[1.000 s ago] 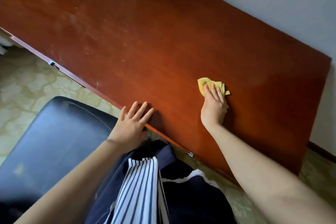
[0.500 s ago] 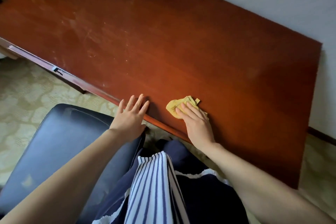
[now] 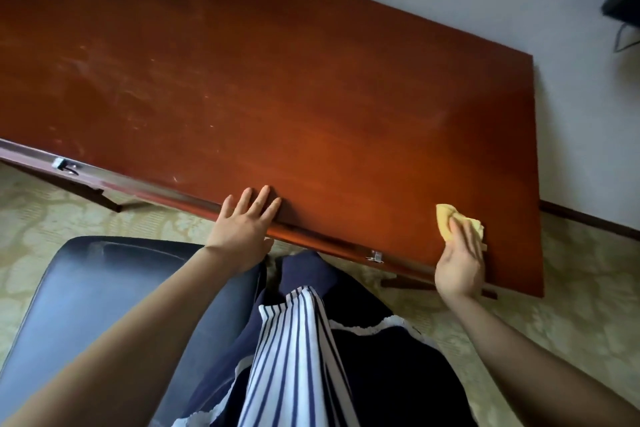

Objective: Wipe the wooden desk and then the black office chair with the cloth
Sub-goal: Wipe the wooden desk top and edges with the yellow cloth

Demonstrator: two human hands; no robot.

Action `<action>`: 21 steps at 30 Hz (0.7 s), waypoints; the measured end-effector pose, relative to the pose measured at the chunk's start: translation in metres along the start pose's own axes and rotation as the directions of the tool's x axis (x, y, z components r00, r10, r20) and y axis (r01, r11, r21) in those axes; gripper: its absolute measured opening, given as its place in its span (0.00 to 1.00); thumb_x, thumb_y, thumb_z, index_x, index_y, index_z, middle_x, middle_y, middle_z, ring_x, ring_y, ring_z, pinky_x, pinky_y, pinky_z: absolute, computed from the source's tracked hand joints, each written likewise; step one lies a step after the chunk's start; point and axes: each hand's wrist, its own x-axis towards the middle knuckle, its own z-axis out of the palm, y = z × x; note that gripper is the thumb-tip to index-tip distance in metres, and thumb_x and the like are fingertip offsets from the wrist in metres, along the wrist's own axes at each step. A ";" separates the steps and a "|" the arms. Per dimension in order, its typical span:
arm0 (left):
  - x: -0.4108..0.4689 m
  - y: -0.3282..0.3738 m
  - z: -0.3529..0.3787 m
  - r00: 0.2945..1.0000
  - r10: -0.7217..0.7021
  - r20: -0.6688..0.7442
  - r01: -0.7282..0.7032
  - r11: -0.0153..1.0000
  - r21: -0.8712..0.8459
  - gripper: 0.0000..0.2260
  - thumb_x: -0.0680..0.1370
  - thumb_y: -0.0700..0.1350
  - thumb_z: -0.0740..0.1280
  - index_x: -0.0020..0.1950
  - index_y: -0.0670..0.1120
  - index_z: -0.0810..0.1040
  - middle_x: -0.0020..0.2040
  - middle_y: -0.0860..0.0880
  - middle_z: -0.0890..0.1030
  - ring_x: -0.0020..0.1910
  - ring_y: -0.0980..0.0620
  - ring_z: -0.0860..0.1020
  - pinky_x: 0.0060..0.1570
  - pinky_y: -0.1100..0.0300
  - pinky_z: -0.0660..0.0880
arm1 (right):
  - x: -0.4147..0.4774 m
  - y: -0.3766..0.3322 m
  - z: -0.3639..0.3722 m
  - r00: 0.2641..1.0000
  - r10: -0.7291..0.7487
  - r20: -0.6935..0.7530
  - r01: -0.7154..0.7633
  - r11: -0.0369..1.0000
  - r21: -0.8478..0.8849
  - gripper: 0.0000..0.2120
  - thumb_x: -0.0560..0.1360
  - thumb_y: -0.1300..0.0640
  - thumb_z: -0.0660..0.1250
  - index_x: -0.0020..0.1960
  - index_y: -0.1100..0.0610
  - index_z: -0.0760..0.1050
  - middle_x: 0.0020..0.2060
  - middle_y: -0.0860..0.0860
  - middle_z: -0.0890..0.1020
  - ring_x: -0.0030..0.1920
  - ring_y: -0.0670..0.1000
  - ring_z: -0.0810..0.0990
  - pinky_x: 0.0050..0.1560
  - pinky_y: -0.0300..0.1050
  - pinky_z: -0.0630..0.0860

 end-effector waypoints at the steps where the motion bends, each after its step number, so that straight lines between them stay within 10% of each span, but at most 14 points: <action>1: -0.001 -0.003 0.001 1.000 0.023 -0.016 -0.023 0.999 -0.024 0.32 0.81 0.53 0.56 0.78 0.51 0.40 0.78 0.48 0.38 0.77 0.45 0.41 0.73 0.46 0.43 | 0.007 -0.009 0.003 0.996 0.090 -0.021 -0.090 0.996 -0.006 0.25 0.78 0.69 0.57 0.73 0.55 0.65 0.73 0.53 0.64 0.74 0.56 0.59 0.69 0.54 0.63; 8: -0.007 -0.035 0.003 0.987 -0.087 -0.137 0.070 0.990 -0.126 0.29 0.81 0.52 0.55 0.78 0.51 0.45 0.78 0.49 0.42 0.77 0.46 0.42 0.73 0.48 0.41 | 0.062 -0.098 0.030 0.950 0.303 -0.078 -0.295 0.951 0.095 0.23 0.79 0.62 0.54 0.73 0.51 0.64 0.75 0.50 0.62 0.75 0.54 0.56 0.70 0.59 0.57; 21: -0.033 -0.076 0.017 0.853 -0.520 -0.036 0.467 0.794 -0.389 0.31 0.80 0.53 0.57 0.78 0.49 0.44 0.78 0.49 0.43 0.77 0.48 0.45 0.73 0.50 0.44 | 0.137 -0.326 0.113 0.931 -0.325 0.168 0.321 0.946 0.051 0.26 0.79 0.67 0.52 0.74 0.50 0.63 0.75 0.50 0.62 0.75 0.52 0.55 0.71 0.54 0.57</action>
